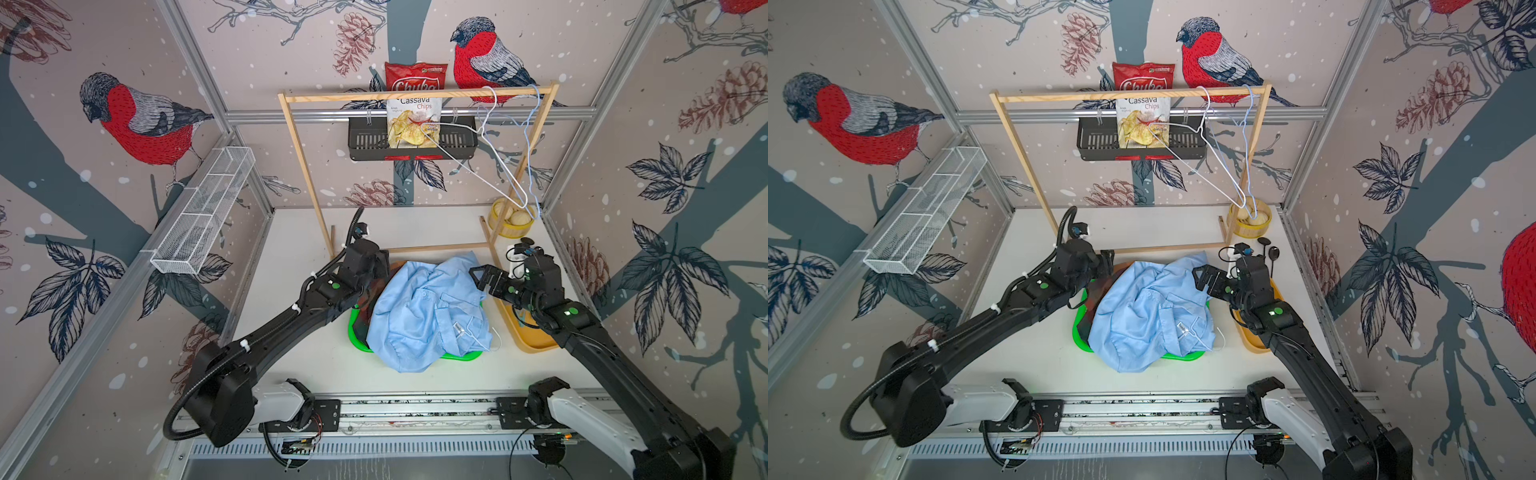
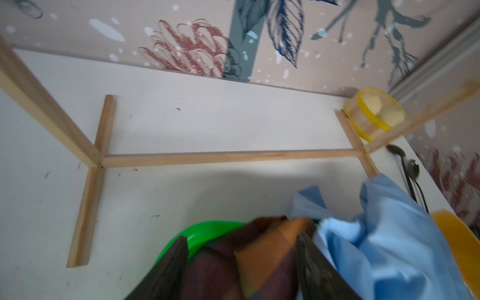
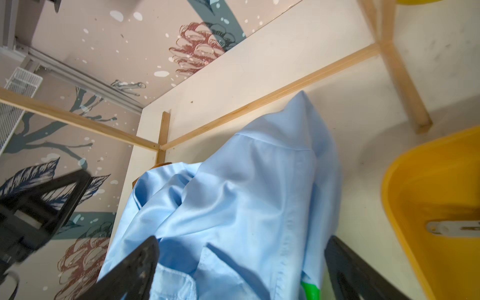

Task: Remove the clothespins securing long-sleeve shirts to the hanger
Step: Pick up the hanger from the bin.

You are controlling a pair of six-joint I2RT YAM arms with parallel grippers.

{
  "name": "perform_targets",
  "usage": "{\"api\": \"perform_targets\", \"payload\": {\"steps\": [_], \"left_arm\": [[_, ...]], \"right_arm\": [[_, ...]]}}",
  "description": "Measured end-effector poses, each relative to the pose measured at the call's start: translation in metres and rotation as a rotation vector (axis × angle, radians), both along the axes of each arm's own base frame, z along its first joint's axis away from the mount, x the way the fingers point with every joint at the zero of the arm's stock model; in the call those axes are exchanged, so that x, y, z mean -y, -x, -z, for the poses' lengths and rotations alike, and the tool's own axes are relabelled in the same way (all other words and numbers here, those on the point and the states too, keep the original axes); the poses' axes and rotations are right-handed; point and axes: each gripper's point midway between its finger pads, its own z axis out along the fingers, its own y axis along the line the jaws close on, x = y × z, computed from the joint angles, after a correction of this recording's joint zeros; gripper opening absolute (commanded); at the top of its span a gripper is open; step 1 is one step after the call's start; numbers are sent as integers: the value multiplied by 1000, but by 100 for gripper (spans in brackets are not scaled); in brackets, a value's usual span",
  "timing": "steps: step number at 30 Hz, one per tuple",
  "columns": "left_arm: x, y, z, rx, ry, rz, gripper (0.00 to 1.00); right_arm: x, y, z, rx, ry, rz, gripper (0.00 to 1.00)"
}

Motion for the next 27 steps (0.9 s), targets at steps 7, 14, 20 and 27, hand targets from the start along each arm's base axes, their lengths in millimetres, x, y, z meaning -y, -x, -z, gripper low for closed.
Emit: {"api": "perform_targets", "payload": {"steps": [7,14,20,27], "left_arm": [[74,112,-14,136,-211,470,67],[108,220,45,142,-421,879,72],[112,238,83,103,-549,952,72],[116,237,113,64,-659,956,67]], "right_arm": [[10,5,11,-40,-30,1,100],[8,8,15,-59,-53,-23,100],[6,10,20,-74,-62,-36,100],[6,11,20,-75,-63,-38,100]]}}
